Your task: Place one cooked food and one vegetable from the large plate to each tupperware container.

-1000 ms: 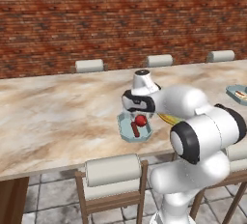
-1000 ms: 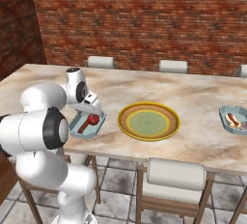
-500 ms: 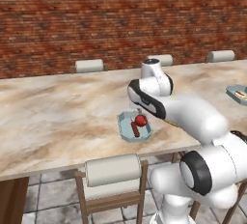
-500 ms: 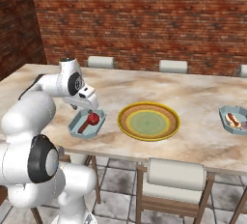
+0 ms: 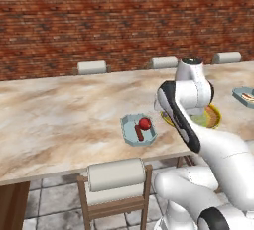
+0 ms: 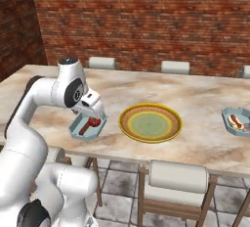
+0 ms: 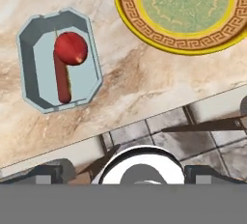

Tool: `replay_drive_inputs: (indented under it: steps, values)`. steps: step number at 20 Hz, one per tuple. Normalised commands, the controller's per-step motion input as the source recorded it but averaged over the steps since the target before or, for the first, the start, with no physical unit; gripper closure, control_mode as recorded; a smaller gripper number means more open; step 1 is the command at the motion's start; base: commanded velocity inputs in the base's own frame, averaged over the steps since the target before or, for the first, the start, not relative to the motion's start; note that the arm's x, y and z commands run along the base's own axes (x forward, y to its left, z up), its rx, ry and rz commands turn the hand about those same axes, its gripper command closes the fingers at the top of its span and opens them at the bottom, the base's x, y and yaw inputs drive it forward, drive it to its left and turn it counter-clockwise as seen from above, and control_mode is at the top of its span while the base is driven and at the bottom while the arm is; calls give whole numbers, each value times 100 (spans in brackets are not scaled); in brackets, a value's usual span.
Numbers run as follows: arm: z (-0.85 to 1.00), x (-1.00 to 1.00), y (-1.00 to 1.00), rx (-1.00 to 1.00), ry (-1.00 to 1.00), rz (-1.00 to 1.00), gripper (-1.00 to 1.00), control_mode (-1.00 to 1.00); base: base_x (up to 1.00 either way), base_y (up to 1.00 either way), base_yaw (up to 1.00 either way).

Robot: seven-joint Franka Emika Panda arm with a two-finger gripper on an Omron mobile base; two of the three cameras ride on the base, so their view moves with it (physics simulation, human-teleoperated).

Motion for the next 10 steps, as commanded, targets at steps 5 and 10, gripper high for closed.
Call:
replay_drive_inputs:
  steps: [5, 10]
  values:
    - [18, -70, -84, 39, -24, -5, -100, -100, 0, 0, 0]
    - [15, -70, -82, 26, -25, -5, -100, -100, 0, 0, 0]
